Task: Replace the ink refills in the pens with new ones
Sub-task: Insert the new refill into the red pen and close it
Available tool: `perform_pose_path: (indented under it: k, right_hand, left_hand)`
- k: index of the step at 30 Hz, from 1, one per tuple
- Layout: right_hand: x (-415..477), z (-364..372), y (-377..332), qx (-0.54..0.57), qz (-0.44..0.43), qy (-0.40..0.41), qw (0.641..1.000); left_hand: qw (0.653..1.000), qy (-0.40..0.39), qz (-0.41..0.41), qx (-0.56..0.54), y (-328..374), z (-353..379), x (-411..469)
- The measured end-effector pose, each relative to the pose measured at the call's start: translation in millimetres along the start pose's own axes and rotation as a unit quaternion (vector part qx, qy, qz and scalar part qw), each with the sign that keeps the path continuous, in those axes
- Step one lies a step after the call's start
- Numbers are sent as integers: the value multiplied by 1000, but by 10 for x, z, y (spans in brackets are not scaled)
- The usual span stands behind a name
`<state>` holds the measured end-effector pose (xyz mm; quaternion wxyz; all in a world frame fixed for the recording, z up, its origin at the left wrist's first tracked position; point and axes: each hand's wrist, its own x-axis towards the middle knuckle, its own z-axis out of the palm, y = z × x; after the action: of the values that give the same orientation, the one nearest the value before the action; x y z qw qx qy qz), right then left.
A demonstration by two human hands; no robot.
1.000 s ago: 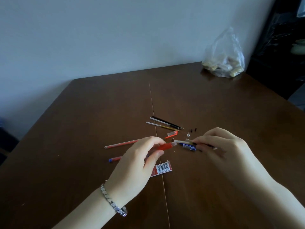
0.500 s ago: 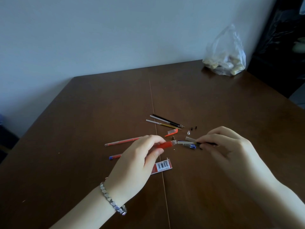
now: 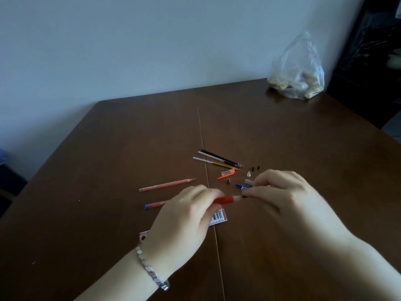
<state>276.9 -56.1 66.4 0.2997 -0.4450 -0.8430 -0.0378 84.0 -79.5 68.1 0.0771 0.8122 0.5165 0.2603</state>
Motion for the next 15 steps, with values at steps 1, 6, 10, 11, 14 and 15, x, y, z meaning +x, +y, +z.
perform_pose_path:
  k: [1, 6, 10, 11, 14, 15]
  right_hand:
    - [5, 38, -46, -2, -23, 22, 999]
    - [-40, 155, -174, 245, 226, 155, 930]
    - [-21, 323, -122, 631, 448, 38, 632]
    - [7, 346, -113, 672, 451, 49, 585]
    - [69, 400, -187, 704, 442, 83, 550]
    - [76, 427, -229, 692, 433, 66, 574]
  left_hand:
    - [1000, 4, -12, -21, 15, 17, 0]
    - [982, 23, -128, -135, -40, 117, 3]
    - [976, 6, -150, -157, -65, 173, -35]
    - [977, 2, -145, -157, -64, 184, -41]
    - [978, 2, -133, -164, -58, 201, -49]
    - [977, 6, -130, -171, -53, 198, -49]
